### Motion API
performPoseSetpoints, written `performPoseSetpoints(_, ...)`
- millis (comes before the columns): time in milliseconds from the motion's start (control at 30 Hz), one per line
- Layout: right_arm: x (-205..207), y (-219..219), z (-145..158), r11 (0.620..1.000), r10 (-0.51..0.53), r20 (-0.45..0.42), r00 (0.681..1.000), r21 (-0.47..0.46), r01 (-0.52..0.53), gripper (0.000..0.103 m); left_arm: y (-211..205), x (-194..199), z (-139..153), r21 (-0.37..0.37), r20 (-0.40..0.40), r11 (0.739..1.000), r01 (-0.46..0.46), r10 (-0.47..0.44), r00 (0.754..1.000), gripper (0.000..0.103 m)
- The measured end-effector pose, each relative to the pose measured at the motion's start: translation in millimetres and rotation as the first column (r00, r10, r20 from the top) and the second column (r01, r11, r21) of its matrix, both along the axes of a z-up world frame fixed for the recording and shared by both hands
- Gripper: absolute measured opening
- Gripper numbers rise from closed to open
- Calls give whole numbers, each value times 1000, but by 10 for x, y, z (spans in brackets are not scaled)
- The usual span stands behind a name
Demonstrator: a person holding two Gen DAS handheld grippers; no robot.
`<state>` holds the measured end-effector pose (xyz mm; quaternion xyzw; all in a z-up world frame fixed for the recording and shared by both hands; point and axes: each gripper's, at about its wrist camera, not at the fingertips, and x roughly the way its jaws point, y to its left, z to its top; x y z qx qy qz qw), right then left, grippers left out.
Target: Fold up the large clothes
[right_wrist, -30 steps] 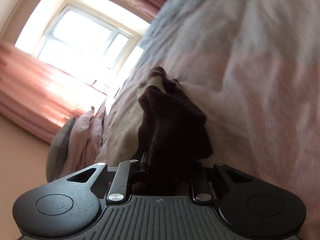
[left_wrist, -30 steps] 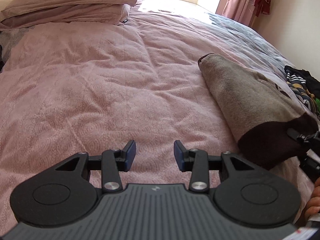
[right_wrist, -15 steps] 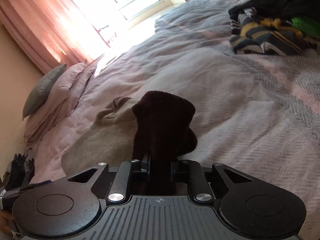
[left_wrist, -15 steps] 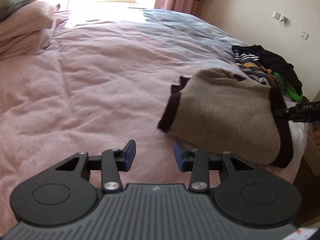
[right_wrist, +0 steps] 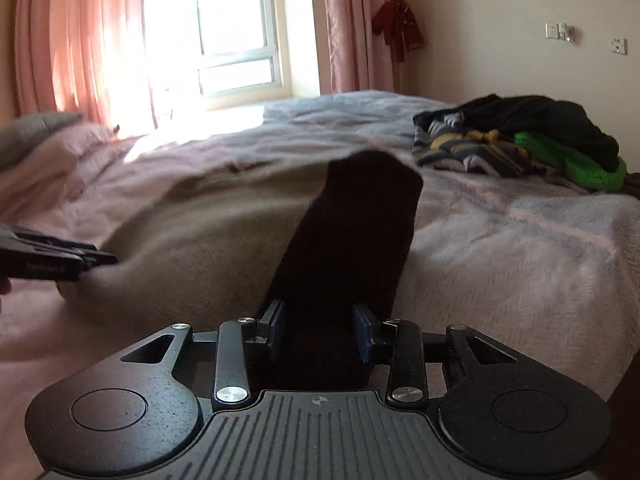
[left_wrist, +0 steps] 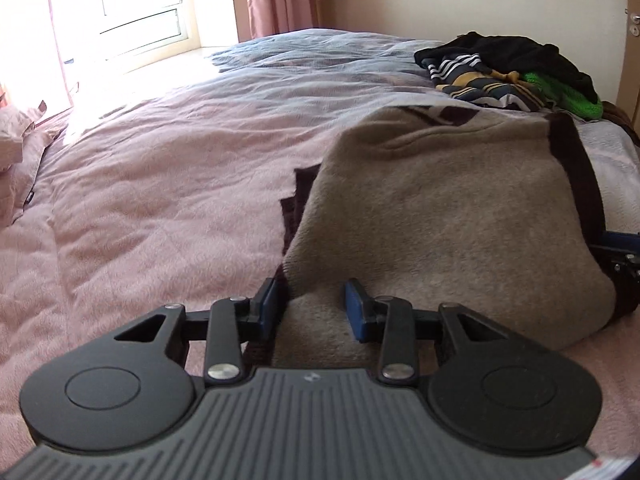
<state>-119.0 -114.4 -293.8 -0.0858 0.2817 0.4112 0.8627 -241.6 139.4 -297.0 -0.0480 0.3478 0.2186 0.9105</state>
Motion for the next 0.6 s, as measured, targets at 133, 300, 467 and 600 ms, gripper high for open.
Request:
performPoseSetpoints(133,141,-82,200,999,15,-66,998,34,-12,33,130,-110,162,-74,22,996,-47,49,999,31)
performPoseSetpoints(300,478,-253,505,990,-82,-4,997,117,82,33,68,222,633,-17,106,1000,3,-1,994,27)
performPoseSetpoints(467,857,50,459,988,-78,26,997,138,74,33,-159,965,536,64,71,992,112,-116,991,29)
performPoseSetpoints(600,1230,381,122,995,-103,-61,993,2,103,33,51,1250,135,54,-8,998,44,-44,999,28)
